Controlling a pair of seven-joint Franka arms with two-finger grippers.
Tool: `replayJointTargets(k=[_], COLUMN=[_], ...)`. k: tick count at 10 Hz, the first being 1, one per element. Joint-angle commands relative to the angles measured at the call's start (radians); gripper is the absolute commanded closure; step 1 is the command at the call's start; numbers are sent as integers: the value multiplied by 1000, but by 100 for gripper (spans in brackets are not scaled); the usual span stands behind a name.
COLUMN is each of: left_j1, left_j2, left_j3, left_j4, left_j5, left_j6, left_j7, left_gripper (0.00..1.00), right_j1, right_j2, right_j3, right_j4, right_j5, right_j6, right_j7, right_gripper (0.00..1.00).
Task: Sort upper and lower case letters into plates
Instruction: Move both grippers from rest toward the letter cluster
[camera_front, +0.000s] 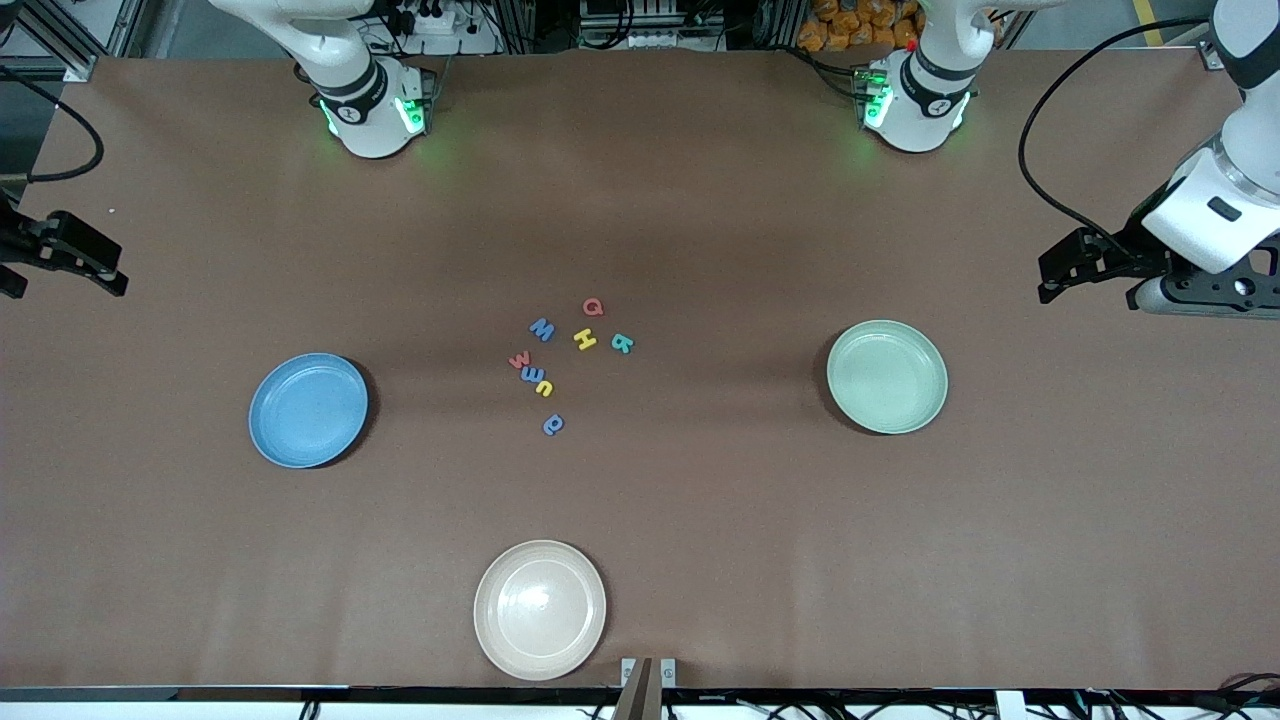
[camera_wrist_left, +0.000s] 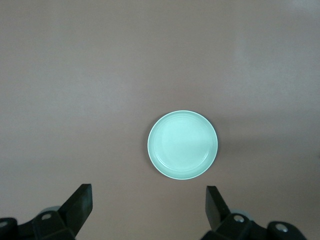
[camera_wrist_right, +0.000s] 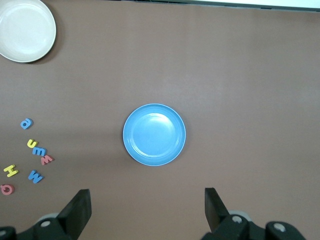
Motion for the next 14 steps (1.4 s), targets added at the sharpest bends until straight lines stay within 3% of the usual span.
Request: replayJointTargets(k=[1, 5, 7, 8, 12, 14], left_j1=[-8, -25, -26, -26, -52, -147], left_j2=[-7, 22, 57, 70, 267, 362], left_j3=[6, -21, -72, -130, -390, -392], left_j4=[8, 3, -9, -30, -28, -21], left_j5=[12, -1, -35, -41, -31, -26], left_j6=[-24, -88, -92, -78, 155, 271], left_j7=[2, 3, -49, -108, -686, -858], left_gripper=[0, 0, 0, 0, 0, 0], right_j1=[-11, -10, -7, 2, 131, 220], right_j2=[-12, -12, -9, 12, 242, 357], right_j3=[8, 8, 8, 11, 13, 11], right_j4=[-9, -10, -14, -21, -15, -21], right_j5=[12, 13, 13, 15, 15, 13], right_j6=[0, -6, -15, -12, 132, 239], right_j7=[-11, -11, -2, -1, 2, 50], right_gripper=[0, 0, 0, 0, 0, 0])
